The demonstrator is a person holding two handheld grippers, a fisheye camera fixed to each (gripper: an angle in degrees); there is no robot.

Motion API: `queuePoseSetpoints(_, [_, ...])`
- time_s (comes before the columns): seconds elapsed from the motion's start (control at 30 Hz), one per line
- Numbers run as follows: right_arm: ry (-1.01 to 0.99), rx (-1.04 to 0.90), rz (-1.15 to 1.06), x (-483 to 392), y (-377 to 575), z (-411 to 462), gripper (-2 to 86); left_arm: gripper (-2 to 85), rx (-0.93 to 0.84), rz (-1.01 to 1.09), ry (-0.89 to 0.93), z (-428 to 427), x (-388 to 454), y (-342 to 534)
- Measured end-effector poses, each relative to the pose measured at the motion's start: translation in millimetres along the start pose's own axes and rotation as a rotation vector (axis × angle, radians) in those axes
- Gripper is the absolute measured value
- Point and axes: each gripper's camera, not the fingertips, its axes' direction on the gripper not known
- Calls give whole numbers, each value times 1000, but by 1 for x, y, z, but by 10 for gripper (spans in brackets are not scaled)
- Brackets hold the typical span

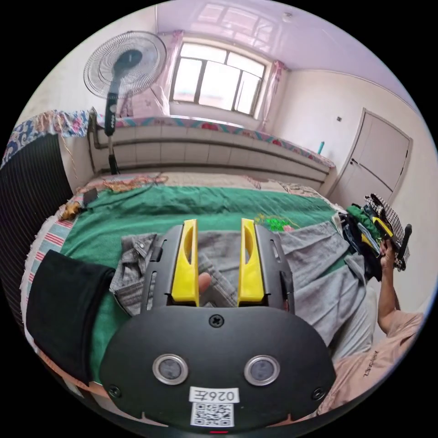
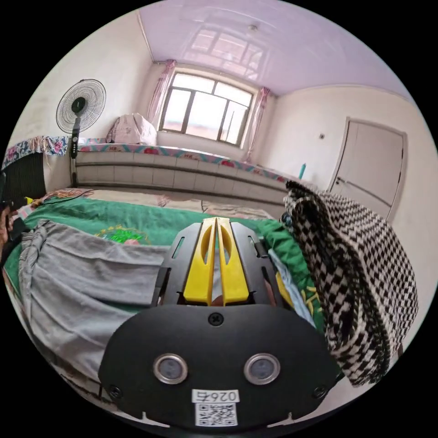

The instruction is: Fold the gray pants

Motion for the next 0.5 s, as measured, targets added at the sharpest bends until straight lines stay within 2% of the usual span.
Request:
queuePoseSetpoints(0.13, [-27,-182,-12,26,43,-8,9,159,-222,-17,97,41,-10,4])
queuePoseSetpoints(0.23, [-75,-346,-54,20,78,9,34,160,-348,-7,81,64,-2,15])
queuePoseSetpoints(0.37, [-60,-480,-118,1,106,38,52,194,-408,107,-29,69,37,15])
queuePoseSetpoints(0.5, [-57,-548,-127,1,98,63,84,251,-459,152,12,83,72,16])
